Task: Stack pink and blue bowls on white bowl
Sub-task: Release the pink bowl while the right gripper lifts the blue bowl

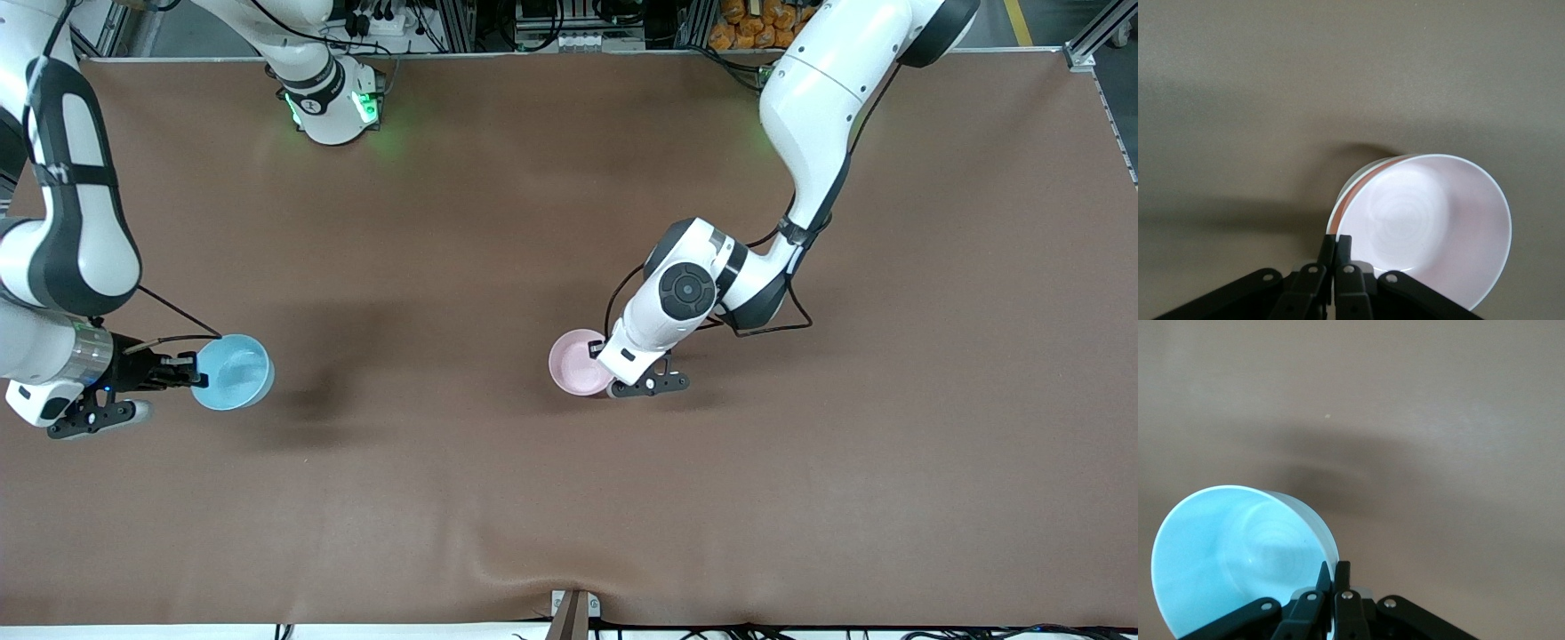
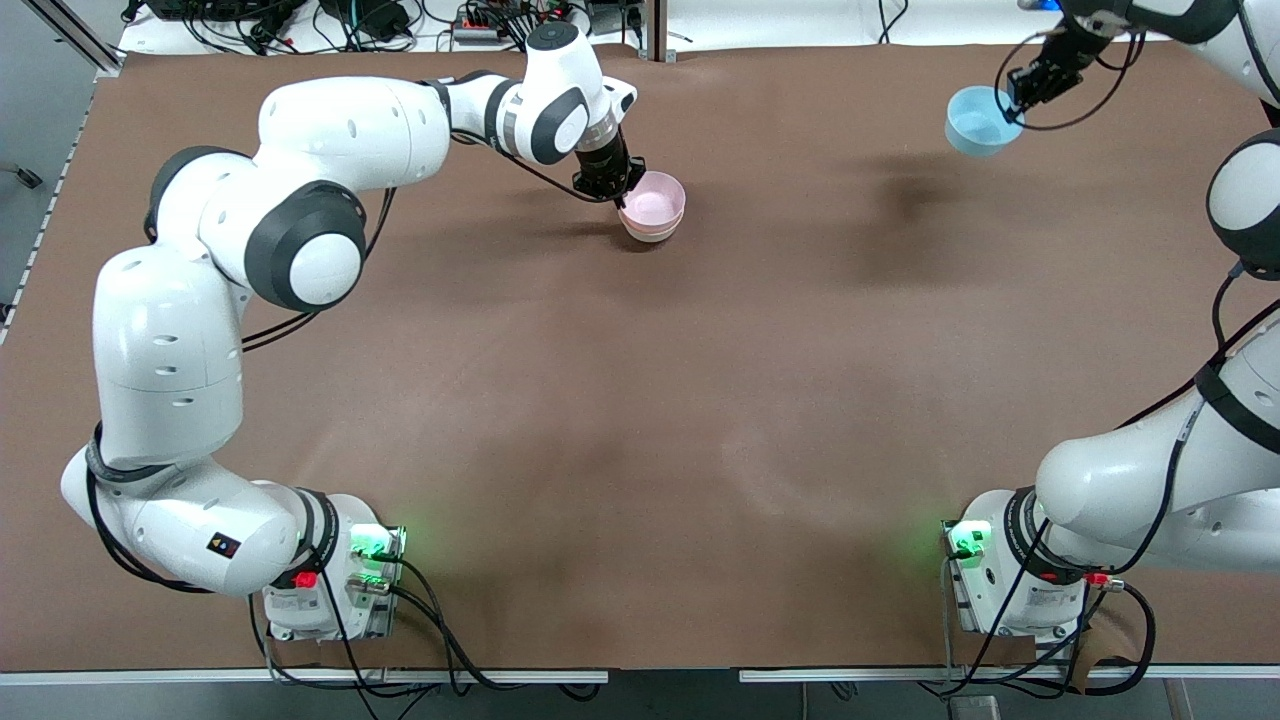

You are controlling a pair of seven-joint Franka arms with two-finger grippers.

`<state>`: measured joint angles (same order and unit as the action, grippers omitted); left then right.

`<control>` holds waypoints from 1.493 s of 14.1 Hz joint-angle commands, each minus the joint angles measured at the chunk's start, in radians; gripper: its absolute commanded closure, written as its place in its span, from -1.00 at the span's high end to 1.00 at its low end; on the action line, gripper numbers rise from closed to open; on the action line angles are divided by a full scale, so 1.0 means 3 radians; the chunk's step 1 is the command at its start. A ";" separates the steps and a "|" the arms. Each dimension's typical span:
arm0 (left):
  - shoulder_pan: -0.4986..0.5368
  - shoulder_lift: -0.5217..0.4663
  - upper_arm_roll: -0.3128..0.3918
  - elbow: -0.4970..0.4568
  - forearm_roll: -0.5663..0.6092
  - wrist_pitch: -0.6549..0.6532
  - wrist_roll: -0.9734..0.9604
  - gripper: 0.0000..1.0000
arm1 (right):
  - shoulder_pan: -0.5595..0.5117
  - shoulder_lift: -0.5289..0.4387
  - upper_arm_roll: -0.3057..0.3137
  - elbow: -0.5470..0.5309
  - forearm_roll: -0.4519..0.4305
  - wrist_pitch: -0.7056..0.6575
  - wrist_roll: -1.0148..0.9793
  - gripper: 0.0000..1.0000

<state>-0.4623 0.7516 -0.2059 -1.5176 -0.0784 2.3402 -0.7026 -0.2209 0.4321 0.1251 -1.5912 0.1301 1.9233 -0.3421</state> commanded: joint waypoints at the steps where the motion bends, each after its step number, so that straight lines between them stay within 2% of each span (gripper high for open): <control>1: -0.0013 -0.0005 0.0001 0.0022 -0.0056 0.0048 -0.0036 0.99 | 0.0188 -0.0100 0.0002 0.0145 0.0113 -0.0239 0.0351 -1.00; 5: 0.0002 -0.0153 0.0001 0.0048 -0.0056 -0.0003 -0.0117 1.00 | 0.0612 -0.0300 0.0007 0.0170 0.0160 -0.0321 0.1128 -1.00; 8: 0.0144 -0.0449 0.0037 0.0068 -0.0010 -0.0395 -0.0092 1.00 | 0.1011 -0.0367 0.0007 0.0237 0.0160 -0.0393 0.1823 -1.00; 12: 0.0405 -0.0787 0.0042 0.0073 0.0026 -0.0688 -0.0066 1.00 | 0.1523 -0.0372 -0.0003 0.0308 0.0165 -0.0352 0.2560 -1.00; 15: 0.0620 -0.0894 0.0027 0.0078 0.0250 -0.0907 0.0284 1.00 | 0.1804 -0.0326 -0.0008 0.0278 0.0165 -0.0062 0.2821 -1.00; 18: 0.0829 -0.1017 0.0022 0.0078 0.0266 -0.1117 0.0470 1.00 | 0.1999 -0.0203 -0.0008 0.0278 0.0165 0.0261 0.3175 -1.00; 21: 0.1075 -0.1140 0.0006 0.0078 0.0251 -0.1362 0.0924 1.00 | 0.2112 -0.0121 -0.0008 0.0278 0.0165 0.0323 0.3236 -1.00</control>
<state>-0.1903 0.4593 -0.1909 -1.4736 -0.0165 1.9822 -0.4951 0.3894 0.3828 0.1346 -1.5137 0.1688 2.0096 0.6033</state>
